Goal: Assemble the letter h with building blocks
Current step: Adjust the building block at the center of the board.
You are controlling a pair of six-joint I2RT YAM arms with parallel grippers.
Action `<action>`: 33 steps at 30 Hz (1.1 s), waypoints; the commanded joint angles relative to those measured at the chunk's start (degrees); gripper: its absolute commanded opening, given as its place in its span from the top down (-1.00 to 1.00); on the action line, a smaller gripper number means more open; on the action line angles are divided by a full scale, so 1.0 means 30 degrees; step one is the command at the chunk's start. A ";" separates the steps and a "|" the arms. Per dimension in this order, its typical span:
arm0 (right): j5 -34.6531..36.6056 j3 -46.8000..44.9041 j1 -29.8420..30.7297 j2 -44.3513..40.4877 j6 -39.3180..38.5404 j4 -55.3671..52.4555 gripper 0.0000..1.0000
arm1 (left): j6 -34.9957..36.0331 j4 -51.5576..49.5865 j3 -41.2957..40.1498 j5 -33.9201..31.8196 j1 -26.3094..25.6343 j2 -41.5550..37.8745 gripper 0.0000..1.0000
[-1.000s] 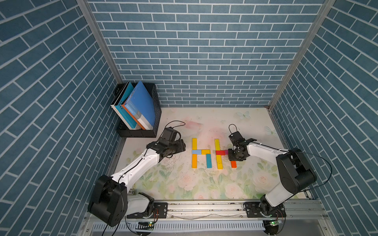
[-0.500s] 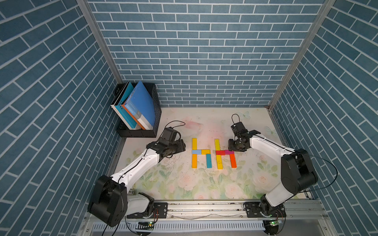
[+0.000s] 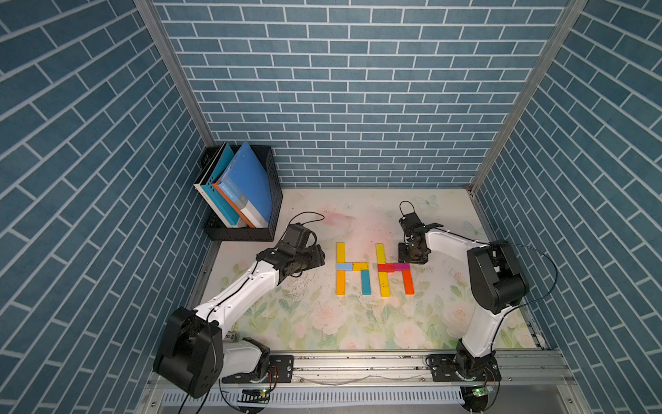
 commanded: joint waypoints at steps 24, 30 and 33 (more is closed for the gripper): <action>0.0024 0.0268 -0.0071 -0.0579 -0.0318 0.0038 -0.08 | 0.0175 -0.0279 0.0213 -0.0248 -0.0111 -0.0384 -0.29; 0.0716 0.3094 -0.0349 -0.1125 -0.0340 -0.0773 -0.14 | 0.0394 -0.0730 0.1524 -0.0510 -0.0103 -0.0355 -0.34; 0.0933 0.3499 -0.0443 -0.2912 -0.0221 0.0002 -0.22 | 0.0988 -0.0863 0.2952 -0.1152 -0.0086 -0.0336 -0.38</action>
